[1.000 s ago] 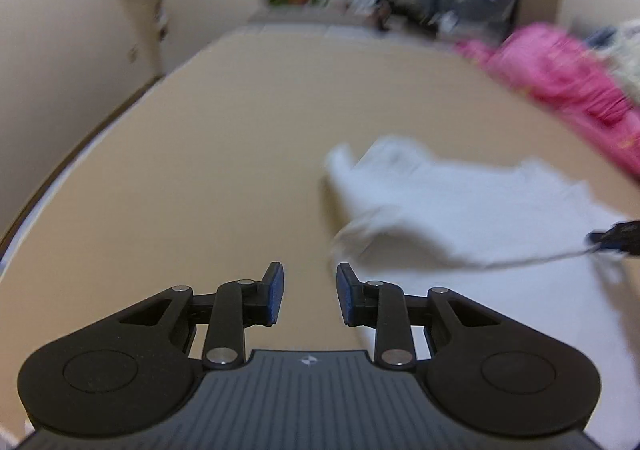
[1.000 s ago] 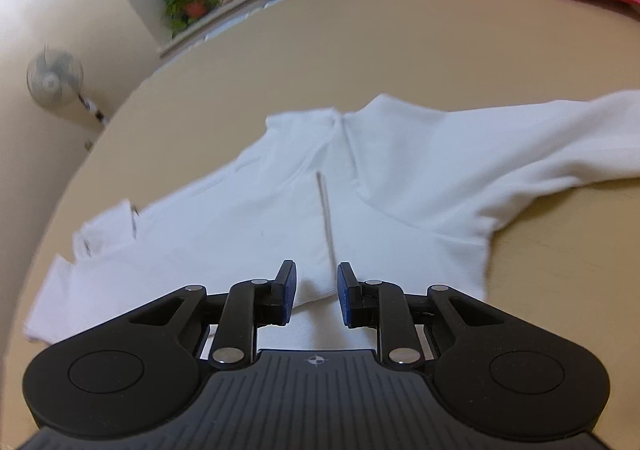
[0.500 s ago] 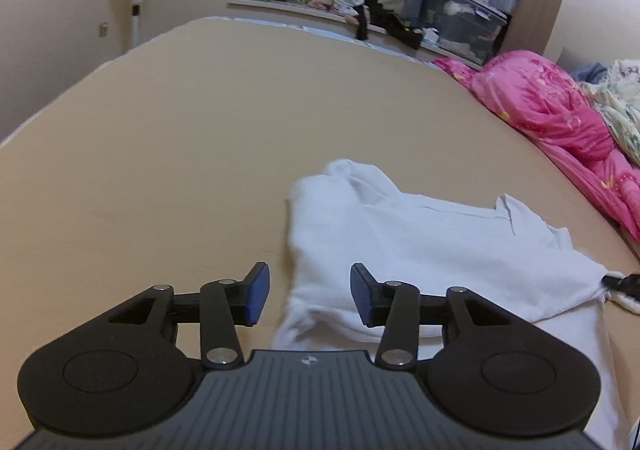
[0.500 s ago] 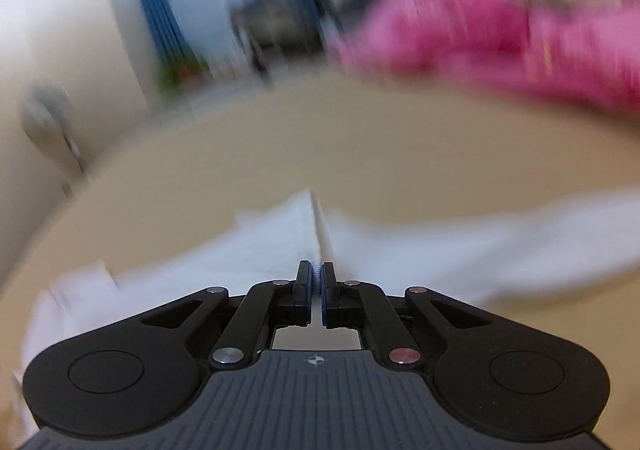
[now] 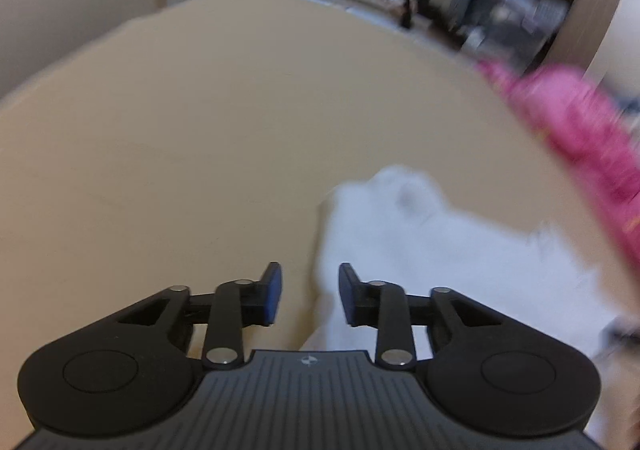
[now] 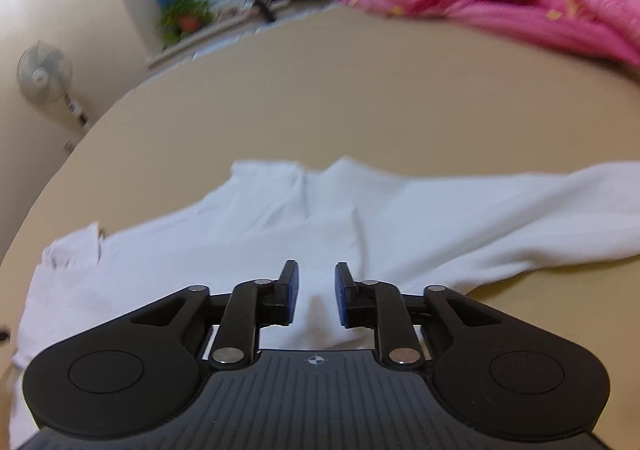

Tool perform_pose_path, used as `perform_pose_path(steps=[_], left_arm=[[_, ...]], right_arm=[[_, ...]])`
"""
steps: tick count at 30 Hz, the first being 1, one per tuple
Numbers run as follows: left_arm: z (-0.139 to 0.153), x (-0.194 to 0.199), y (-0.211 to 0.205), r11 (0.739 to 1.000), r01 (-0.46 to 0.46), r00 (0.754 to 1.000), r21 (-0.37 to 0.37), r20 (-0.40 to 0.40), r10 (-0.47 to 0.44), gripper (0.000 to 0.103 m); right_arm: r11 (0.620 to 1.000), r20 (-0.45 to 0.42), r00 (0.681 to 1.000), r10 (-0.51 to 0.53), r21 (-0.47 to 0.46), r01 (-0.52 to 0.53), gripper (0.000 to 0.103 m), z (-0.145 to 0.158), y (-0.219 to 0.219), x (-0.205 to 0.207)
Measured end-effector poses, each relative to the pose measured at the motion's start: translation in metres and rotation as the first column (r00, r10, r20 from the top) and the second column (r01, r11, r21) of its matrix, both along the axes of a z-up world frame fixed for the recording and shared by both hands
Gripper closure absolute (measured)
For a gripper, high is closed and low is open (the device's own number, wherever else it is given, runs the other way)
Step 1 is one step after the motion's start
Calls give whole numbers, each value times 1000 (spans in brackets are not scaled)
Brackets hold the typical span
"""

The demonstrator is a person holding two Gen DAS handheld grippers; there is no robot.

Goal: Fold small clothes

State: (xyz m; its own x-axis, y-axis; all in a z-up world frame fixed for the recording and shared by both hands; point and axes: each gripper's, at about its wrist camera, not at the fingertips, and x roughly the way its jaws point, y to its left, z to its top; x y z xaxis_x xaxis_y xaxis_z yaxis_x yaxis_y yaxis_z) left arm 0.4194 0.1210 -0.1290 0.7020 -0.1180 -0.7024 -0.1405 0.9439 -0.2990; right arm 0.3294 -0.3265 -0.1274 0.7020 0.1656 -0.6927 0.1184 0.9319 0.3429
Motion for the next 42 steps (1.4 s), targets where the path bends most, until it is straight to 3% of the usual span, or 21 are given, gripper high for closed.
perform_pose_path(steps=[5, 7, 8, 9, 10, 12, 15, 19, 20, 23, 25, 26, 28, 29, 30, 33, 34, 36, 37, 40, 42], left_arm=[[-28, 47, 20, 981, 23, 999, -191, -38, -30, 59], [-39, 59, 17, 979, 9, 999, -205, -43, -18, 60], [-44, 61, 12, 978, 9, 999, -210, -36, -18, 64], [-48, 62, 11, 975, 26, 999, -221, -18, -31, 88], [-49, 64, 7, 977, 63, 998, -203, 2, -63, 100], [-42, 62, 2, 991, 74, 996, -109, 58, -68, 99], [-30, 53, 23, 987, -2, 993, -162, 112, 21, 99], [-22, 51, 23, 996, -80, 995, 26, 67, 78, 97], [-14, 47, 23, 996, -81, 993, 34, 89, 77, 97], [6, 30, 21, 995, 33, 992, -94, 127, -21, 97], [4, 20, 7, 979, 175, 983, -106, 80, -167, 95], [-3, 16, -3, 971, 229, 973, -66, 27, -228, 93], [-30, 14, -23, 952, 263, 959, 159, -156, -238, 92], [-39, 11, -24, 938, 259, 957, 229, -189, -218, 87], [-35, 6, -23, 937, 243, 964, 251, -167, -205, 86], [-9, -12, -23, 960, 212, 977, 182, -58, -205, 88], [-13, -15, -23, 960, 217, 976, 177, -46, -212, 88], [-41, -8, -30, 941, 241, 962, 239, -188, -198, 87], [-44, -8, -32, 935, 239, 965, 262, -174, -197, 87], [-10, -33, -34, 936, 225, 974, 271, -89, -209, 86], [14, -63, -32, 928, 229, 971, 295, -6, -238, 74]], right_arm=[[999, -51, 999, 17, -30, -18, 79, -6, 10, -5], [998, -51, 998, 33, -51, -35, 79, -6, 16, -8], [997, -51, 998, 39, -59, -42, 79, -5, 17, -8], [997, -50, 998, 41, -62, -44, 79, -5, 17, -8], [997, -50, 998, 42, -60, -45, 79, -5, 17, -9], [997, -49, 998, 48, -57, -50, 79, -5, 18, -8], [996, -27, 998, 58, -60, -60, 79, -3, 21, -6], [996, -15, 998, 63, -68, -64, 79, -2, 22, -3], [995, -32, 998, 55, -80, -58, 79, -5, 24, 0], [995, -63, 997, 33, -87, -39, 79, -10, 21, 2], [995, -63, 998, 30, -97, -36, 82, -10, 21, 3], [994, -63, 998, 27, -101, -34, 82, -11, 21, 3], [995, -66, 998, 23, -97, -29, 85, -12, 20, 3], [995, -65, 998, 19, -99, -25, 86, -12, 19, 4], [995, -65, 998, 15, -101, -22, 90, -11, 18, 4], [995, -39, 999, -23, -103, 19, 89, -5, 15, 0], [996, -13, 999, -29, -85, 28, 89, -2, 12, -3], [998, 15, 1000, -10, -63, 11, 89, -1, 11, -7], [997, -7, 1000, 7, -77, -8, 89, -4, 12, -7], [996, -56, 998, -5, -91, 0, 88, -9, 6, -12], [999, -18, 999, -33, -34, 33, 84, 2, -7, -20]])
